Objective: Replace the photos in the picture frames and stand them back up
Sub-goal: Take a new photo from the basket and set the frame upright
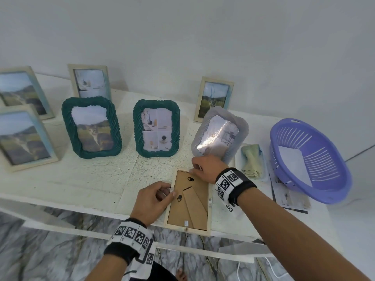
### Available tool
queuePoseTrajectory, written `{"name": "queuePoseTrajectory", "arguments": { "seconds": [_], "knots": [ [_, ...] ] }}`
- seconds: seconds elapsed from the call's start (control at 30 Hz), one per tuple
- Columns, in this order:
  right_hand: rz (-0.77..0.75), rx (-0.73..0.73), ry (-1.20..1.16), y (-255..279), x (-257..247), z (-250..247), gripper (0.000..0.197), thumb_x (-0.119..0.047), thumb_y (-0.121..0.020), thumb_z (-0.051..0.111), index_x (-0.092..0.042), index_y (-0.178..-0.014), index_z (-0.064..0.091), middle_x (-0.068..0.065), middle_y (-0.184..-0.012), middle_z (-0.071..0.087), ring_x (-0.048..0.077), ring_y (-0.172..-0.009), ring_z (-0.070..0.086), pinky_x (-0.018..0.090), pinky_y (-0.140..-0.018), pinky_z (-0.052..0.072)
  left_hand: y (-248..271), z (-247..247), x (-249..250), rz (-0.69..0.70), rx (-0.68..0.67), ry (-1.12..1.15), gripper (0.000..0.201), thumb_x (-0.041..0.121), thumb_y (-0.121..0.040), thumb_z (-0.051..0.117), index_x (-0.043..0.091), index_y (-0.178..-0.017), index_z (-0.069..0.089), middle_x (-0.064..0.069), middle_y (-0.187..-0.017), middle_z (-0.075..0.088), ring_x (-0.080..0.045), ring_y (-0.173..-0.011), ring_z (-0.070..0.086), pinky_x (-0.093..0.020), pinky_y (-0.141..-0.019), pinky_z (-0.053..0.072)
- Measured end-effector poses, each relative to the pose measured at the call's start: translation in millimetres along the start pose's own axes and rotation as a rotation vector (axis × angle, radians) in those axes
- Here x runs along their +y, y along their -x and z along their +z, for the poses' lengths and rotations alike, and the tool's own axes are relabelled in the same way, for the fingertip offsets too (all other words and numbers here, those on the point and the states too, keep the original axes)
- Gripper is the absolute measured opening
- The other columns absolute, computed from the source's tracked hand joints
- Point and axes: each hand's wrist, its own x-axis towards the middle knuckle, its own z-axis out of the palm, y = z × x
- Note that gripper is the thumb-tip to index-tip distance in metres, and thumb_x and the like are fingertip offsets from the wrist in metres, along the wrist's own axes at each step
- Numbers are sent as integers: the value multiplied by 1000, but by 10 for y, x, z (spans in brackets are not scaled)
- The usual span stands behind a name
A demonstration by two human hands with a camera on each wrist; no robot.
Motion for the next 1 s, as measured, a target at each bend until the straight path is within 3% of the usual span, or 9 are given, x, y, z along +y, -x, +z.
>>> {"name": "queuePoseTrajectory", "arguments": {
  "seconds": [0.2, 0.27, 0.4, 0.6, 0.8, 1.0],
  "knots": [
    [68, 94, -153, 254, -74, -26, 32, -40, -95, 51, -17, -117, 53, 0, -92, 53, 19, -82, 55, 29, -73, 47, -8, 8, -1, -45, 12, 16, 20, 29, -79, 80, 29, -96, 70, 9, -74, 69, -8, -68, 62, -18, -70, 53],
    [47, 171, -133, 464, -197, 19, 27, -36, -96, 47, -17, -115, 53, 2, -102, 53, 19, -82, 55, 33, -74, 49, -6, 10, 9, -55, 16, 28, 21, 29, -79, 80, 28, -98, 71, 9, -75, 69, -8, -67, 62, -18, -72, 53],
    [12, 161, -120, 957, -501, 223, 21, -35, -96, 45, -19, -105, 54, -2, -101, 48, 14, -85, 47, 30, -78, 47, -5, 9, 16, -70, 16, 41, 22, 30, -78, 80, 29, -98, 71, 8, -75, 69, -3, -65, 59, -19, -73, 52],
    [71, 297, -14, 1392, -790, 683, 32, -51, -77, 52, -21, -69, 57, -5, -74, 50, 15, -62, 49, 27, -52, 43, -2, 5, 28, -59, 19, 25, 24, 30, -78, 80, 26, -100, 72, 9, -78, 70, -4, -67, 59, -19, -73, 52],
    [149, 380, 22, 1403, -886, 898, 32, -52, -77, 46, -22, -76, 58, -4, -77, 52, 17, -64, 52, 29, -55, 47, 11, 1, 30, -56, 22, 30, 22, 31, -78, 80, 29, -98, 71, 9, -78, 70, -3, -65, 57, -23, -73, 54],
    [202, 388, -126, 1354, -875, 977, 20, -40, -71, 68, -24, -78, 59, -6, -81, 54, 18, -69, 54, 31, -61, 44, 17, 4, 43, -53, 23, 22, 20, 31, -79, 80, 30, -97, 70, 10, -78, 70, -3, -67, 58, -20, -72, 53]
  ]
}}
